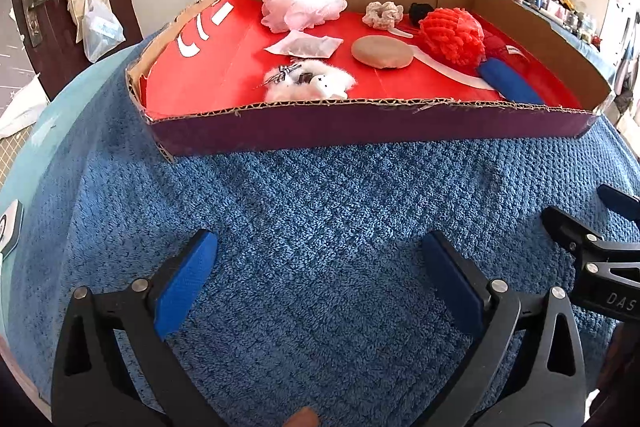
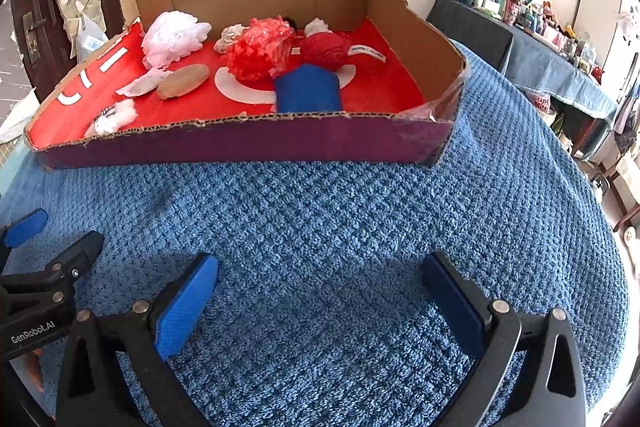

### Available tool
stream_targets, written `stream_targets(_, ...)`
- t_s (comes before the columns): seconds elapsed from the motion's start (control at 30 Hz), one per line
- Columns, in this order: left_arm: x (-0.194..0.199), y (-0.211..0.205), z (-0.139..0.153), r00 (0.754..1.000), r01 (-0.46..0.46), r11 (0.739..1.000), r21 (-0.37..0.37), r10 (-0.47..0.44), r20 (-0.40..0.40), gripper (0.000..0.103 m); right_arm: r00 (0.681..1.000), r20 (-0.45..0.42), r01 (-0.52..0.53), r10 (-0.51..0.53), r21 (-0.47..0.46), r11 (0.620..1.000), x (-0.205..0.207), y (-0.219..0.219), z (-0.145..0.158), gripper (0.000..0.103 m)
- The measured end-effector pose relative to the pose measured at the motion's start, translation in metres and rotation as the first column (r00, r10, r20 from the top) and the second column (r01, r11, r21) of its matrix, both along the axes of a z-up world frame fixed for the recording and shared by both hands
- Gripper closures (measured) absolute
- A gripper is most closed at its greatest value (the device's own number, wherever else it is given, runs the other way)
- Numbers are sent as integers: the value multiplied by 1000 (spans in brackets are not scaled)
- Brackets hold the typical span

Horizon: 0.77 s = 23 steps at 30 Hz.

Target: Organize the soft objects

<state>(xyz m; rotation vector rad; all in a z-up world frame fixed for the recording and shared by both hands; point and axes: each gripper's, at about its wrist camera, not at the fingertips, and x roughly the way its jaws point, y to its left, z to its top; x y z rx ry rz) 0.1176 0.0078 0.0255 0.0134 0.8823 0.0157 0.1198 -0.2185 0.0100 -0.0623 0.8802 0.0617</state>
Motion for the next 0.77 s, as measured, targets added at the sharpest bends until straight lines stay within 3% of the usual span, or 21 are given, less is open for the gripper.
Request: stream_targets(0.77,6,-1,-2,1000,3,1000,-6,-3,-4,0,1000,7,3,-3,-12,1000,2,3,0,0)
